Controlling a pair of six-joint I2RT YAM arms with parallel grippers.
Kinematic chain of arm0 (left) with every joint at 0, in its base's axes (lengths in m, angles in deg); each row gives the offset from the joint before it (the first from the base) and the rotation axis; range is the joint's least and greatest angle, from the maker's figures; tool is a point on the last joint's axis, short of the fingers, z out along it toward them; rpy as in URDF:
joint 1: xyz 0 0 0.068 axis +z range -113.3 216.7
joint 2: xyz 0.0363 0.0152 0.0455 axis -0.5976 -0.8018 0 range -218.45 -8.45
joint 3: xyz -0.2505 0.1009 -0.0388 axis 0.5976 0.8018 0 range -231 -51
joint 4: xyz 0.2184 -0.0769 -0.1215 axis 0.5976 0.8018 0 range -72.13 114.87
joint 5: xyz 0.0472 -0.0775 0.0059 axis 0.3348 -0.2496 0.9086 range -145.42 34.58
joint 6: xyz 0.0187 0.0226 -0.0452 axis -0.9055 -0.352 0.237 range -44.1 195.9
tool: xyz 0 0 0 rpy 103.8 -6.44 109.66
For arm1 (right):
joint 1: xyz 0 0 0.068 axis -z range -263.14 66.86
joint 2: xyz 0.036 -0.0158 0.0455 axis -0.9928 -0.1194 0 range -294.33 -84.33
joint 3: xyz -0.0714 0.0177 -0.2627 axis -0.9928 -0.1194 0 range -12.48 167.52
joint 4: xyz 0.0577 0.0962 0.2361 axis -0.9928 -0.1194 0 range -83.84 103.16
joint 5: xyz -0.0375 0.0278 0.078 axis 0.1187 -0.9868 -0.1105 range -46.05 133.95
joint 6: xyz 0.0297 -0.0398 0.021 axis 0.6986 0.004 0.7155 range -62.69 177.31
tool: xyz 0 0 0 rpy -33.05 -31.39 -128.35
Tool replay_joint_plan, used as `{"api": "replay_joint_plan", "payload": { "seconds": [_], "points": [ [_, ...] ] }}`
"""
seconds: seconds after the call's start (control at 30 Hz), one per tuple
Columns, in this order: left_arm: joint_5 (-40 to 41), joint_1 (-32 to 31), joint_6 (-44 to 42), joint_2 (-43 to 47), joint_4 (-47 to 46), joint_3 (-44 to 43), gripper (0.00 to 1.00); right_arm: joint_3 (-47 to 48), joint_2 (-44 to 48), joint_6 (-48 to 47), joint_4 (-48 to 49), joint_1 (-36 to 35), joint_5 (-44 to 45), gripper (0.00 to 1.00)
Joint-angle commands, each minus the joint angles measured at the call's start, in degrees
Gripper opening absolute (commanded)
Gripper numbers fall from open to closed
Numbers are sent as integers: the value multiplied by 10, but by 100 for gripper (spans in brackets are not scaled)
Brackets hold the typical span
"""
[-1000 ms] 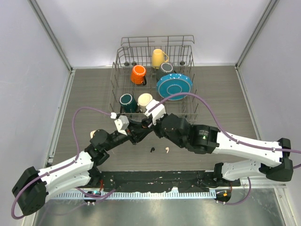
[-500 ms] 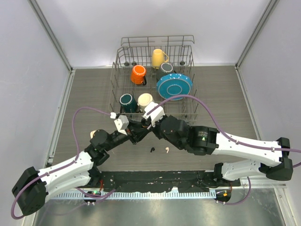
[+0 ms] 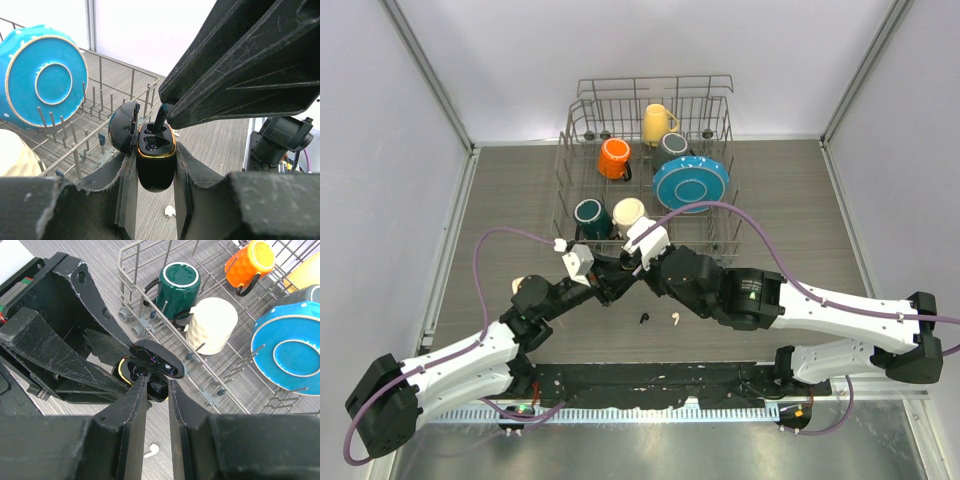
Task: Insert the wireless bluetooth earbuds into the charging case
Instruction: Place the earbud in the charging case.
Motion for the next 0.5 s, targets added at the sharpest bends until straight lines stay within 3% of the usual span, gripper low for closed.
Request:
{"api": "replay_joint_plan", "payload": {
  "seconds": [0.0,0.23,0.47],
  "points": [
    [5,1,-9,11,-91,-10,0,-6,-1,10,-19,-5,-13,1],
    [-14,1,-10,12,-92,-9,0,-4,12,17,-11,-4,47,1],
    [-60,1,-10,17,-91,-7,0,20,14,-4,-20,2,18,1]
  ]
}}
